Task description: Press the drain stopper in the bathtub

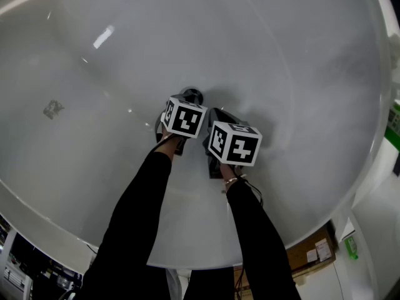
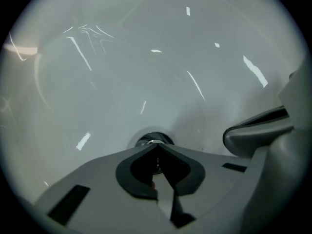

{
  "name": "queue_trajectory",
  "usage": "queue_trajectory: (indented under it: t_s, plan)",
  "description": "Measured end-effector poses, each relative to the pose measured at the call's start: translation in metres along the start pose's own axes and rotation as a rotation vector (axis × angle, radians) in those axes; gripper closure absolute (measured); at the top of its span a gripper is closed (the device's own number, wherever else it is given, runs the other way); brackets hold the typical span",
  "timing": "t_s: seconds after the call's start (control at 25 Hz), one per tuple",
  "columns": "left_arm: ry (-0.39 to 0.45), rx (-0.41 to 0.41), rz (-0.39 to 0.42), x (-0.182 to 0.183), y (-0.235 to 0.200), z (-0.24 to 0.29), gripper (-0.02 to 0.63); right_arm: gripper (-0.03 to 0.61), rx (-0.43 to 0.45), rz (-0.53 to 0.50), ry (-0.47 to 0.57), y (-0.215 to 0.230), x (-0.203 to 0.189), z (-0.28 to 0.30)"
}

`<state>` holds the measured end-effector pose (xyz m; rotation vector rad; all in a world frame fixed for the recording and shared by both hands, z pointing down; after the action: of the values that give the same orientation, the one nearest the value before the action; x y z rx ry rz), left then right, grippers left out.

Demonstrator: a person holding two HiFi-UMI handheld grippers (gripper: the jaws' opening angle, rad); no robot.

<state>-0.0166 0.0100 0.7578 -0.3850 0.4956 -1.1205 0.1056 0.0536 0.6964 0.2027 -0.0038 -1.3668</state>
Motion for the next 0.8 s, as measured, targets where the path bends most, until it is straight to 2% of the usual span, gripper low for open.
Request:
queue_trajectory:
  t_s: [0.32,0.8]
  plan:
    - [-0.009,-0.013,-0.021,0.002,0.0,0.0,0.606,0.577,-0.004,-0.012,0.002,0.001,0.0,-0.003]
    - [0.005,-0.008,0.013,0.005,0.003,-0.016,0.606,0.577,-0.021,-0.032,0.007,0.0,-0.001,-0.01]
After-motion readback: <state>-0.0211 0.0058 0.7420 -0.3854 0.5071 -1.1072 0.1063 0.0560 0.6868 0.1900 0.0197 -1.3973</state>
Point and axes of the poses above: the fingertips, and each gripper's own axes: z forward along the fingers, y to its right, x out of its top, the point moved 10 cm from there along -z, backward along the fingers, and after that the axes turned 15 degrees about -x, right-handed, at the moved point
